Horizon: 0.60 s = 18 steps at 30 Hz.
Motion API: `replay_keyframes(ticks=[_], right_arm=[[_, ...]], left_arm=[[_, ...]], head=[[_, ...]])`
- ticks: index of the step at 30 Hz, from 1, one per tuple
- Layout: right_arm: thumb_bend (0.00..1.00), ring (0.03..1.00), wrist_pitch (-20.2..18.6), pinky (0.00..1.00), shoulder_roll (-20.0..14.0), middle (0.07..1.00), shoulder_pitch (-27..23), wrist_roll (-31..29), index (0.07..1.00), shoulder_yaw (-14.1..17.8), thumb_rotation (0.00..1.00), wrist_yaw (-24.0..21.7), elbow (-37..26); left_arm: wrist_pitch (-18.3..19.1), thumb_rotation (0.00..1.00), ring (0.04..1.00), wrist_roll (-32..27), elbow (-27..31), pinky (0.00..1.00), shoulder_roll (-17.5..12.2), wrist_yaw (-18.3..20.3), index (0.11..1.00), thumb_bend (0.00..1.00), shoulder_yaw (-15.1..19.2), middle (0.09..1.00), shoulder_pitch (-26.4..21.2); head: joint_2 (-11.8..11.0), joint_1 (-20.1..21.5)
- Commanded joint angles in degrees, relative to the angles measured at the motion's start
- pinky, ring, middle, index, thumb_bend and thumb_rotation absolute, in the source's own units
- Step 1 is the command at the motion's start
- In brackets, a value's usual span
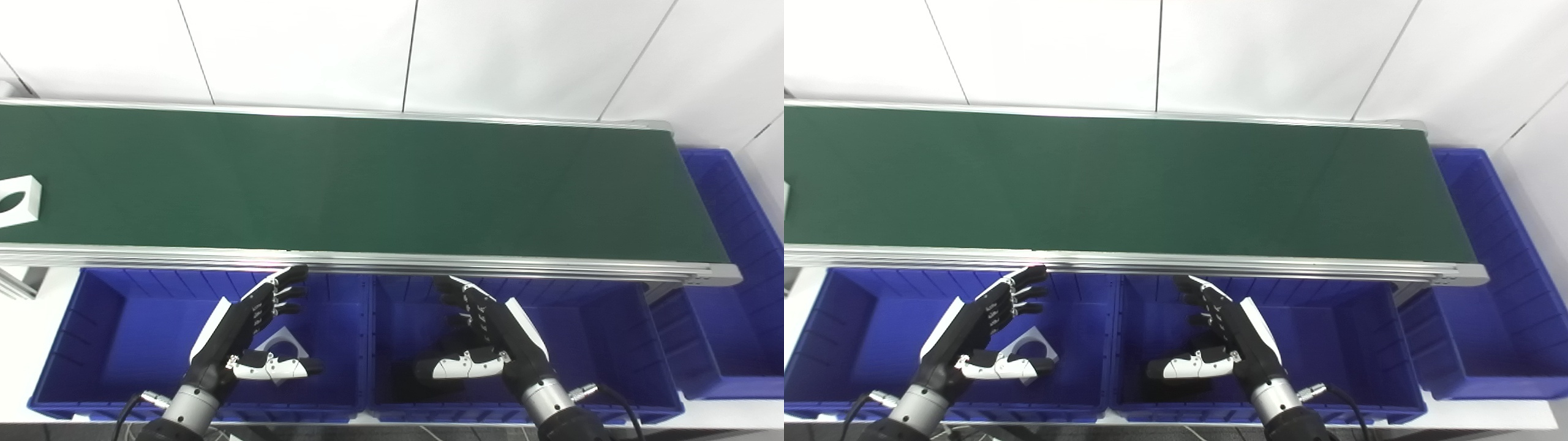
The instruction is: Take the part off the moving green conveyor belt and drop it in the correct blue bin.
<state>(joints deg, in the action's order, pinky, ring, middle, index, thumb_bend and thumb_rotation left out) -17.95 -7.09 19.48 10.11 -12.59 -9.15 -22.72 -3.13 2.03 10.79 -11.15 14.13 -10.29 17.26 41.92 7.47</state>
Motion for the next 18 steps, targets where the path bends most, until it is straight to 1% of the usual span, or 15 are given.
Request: replay_keyframes(ticks=[1, 9, 12, 14, 16, 17, 18], right_arm=[[0.83, 0.863, 2.26, 0.76, -0.16, 0.864, -0.48, 0.04, 0.848, -0.08, 0.05, 0.17, -1.36], [0.83, 0.862, 1.59, 0.75, -0.21, 0.864, -0.57, -0.38, 0.865, -0.19, 0.04, -0.19, -1.57], [0.83, 0.858, 1.75, 0.74, -0.35, 0.860, -0.56, 0.10, 0.872, -0.30, 0.07, -0.09, -1.54], [0.83, 0.858, 1.54, 0.74, -0.35, 0.860, -0.56, 0.05, 0.877, -0.29, 0.07, -0.14, -1.59], [0.83, 0.856, 1.54, 0.74, -0.45, 0.861, -0.55, -0.07, 0.883, -0.24, 0.07, -0.24, -1.49], [0.83, 0.855, 1.71, 0.74, -0.59, 0.860, -0.46, -0.18, 0.883, -0.09, 0.07, -0.26, -1.34], [0.83, 0.853, 1.88, 0.74, -0.72, 0.860, -0.38, -0.28, 0.883, 0.03, 0.06, -0.27, -1.20]], left_arm=[[-0.94, 0.13, 0.821, -0.76, 1.61, 0.76, -0.16, 0.41, 0.841, 0.77, -0.06, 0.862, -0.43], [-0.63, 0.13, 0.806, -1.30, 1.62, 0.75, -0.18, 0.72, 0.842, 0.78, 0.08, 0.841, -0.43], [-0.83, 0.12, 0.806, -1.54, 1.35, 0.75, -0.24, 0.82, 0.843, 0.77, 0.08, 0.839, -0.50], [-0.86, 0.11, 0.807, -1.66, 1.22, 0.75, -0.19, 0.78, 0.843, 0.77, 0.11, 0.840, -0.50], [-0.91, 0.12, 0.807, -1.52, 1.04, 0.75, -0.02, 0.65, 0.842, 0.78, 0.03, 0.842, -0.45], [-1.19, 0.12, 0.807, -1.10, 0.81, 0.75, 0.14, 0.48, 0.842, 0.78, -0.19, 0.842, -0.43], [-1.42, 0.13, 0.806, -0.78, 0.62, 0.75, 0.26, 0.34, 0.842, 0.78, -0.37, 0.842, -0.41]], head=[[0.14, -0.07], [0.08, 0.08], [-0.06, 0.06], [-0.18, -0.04], [-0.99, -1.58], [-1.87, -4.67], [-2.04, -5.26]])
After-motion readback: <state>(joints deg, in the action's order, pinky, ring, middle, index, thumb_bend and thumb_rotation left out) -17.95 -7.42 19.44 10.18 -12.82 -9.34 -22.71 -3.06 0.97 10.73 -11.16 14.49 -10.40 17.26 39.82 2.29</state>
